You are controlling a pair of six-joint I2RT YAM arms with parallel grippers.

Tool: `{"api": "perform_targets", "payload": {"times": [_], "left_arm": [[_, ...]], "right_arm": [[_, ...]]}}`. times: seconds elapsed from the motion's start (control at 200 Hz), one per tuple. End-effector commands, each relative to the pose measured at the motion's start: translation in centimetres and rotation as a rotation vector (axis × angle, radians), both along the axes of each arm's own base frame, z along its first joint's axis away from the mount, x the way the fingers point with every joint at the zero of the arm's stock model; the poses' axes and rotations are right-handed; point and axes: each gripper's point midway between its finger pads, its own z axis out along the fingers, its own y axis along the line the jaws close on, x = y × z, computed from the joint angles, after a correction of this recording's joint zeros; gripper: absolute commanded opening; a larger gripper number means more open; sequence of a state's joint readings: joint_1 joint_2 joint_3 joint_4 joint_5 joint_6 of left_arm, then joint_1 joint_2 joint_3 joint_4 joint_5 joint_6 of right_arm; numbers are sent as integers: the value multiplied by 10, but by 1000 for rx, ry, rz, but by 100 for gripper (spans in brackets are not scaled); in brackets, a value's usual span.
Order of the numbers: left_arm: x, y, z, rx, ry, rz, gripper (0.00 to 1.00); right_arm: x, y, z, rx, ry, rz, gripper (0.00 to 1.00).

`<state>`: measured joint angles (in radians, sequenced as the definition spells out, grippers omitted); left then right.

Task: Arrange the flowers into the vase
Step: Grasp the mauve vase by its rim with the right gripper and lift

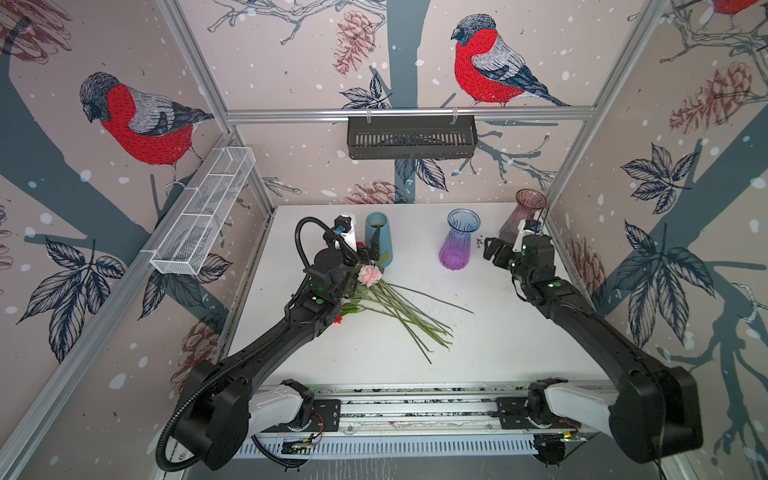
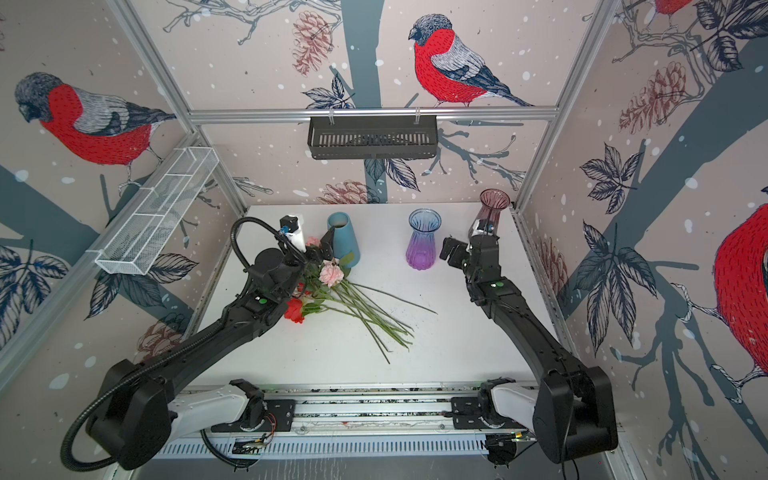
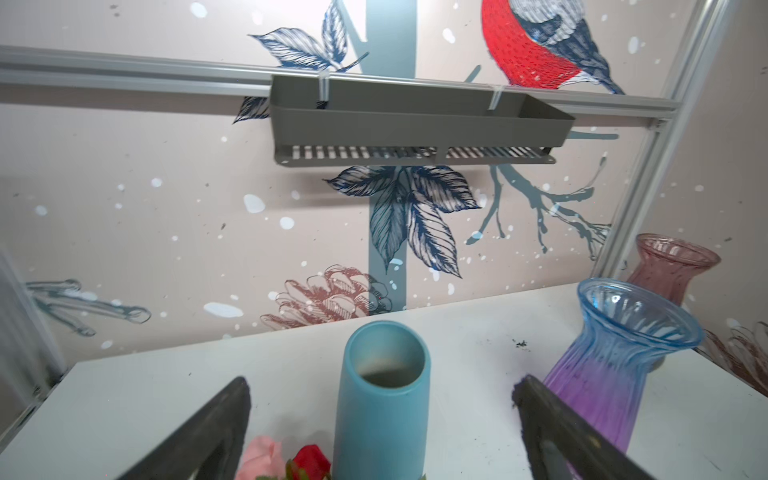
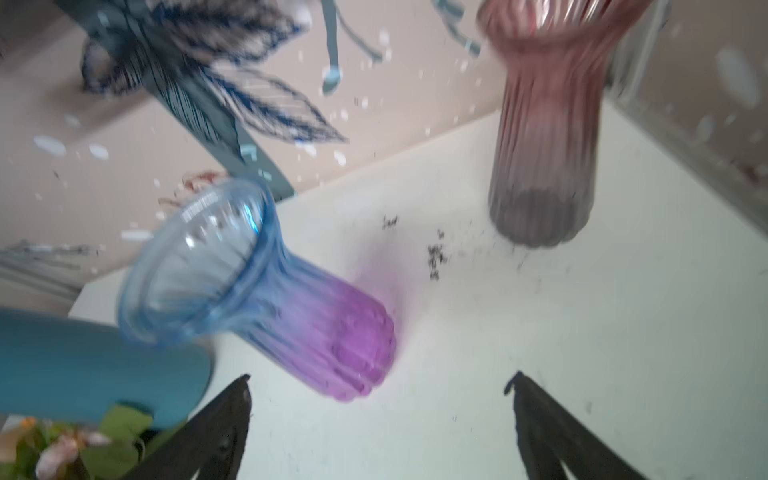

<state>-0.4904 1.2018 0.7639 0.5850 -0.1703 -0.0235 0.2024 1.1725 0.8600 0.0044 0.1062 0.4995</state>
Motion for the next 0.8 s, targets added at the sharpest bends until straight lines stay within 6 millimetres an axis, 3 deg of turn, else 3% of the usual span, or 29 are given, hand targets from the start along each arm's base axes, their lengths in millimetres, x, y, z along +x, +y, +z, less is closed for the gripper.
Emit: {"api": "perform_targets", "payload": {"times": [0.0,0.085,0.135,0.27,0.42,0.57,0.64,0.796], "left_arm": [[2,-24,-5,105,69,-122,98],[6,-30,4,127,109,-201,99],[9,-25,8,95,135,-239,99],[18,24,18,-80,140,-182,99],[25,73,26,-168,139,-29,99],[21,91,37,-222,133,23,99],[15,96,43,-240,94,24,99],[9,109,51,-270,69,82,99]], "right_arm": [[-3,-58,36,-39,25,-268,99],[10,-92,55,56,62,-317,96],[27,-107,50,110,123,-313,94],[66,-138,47,176,199,-273,81],[109,-132,43,224,251,-153,73],[136,-129,29,247,304,-130,68],[145,-128,23,256,315,-121,62],[155,-129,16,213,349,-142,62]]}}
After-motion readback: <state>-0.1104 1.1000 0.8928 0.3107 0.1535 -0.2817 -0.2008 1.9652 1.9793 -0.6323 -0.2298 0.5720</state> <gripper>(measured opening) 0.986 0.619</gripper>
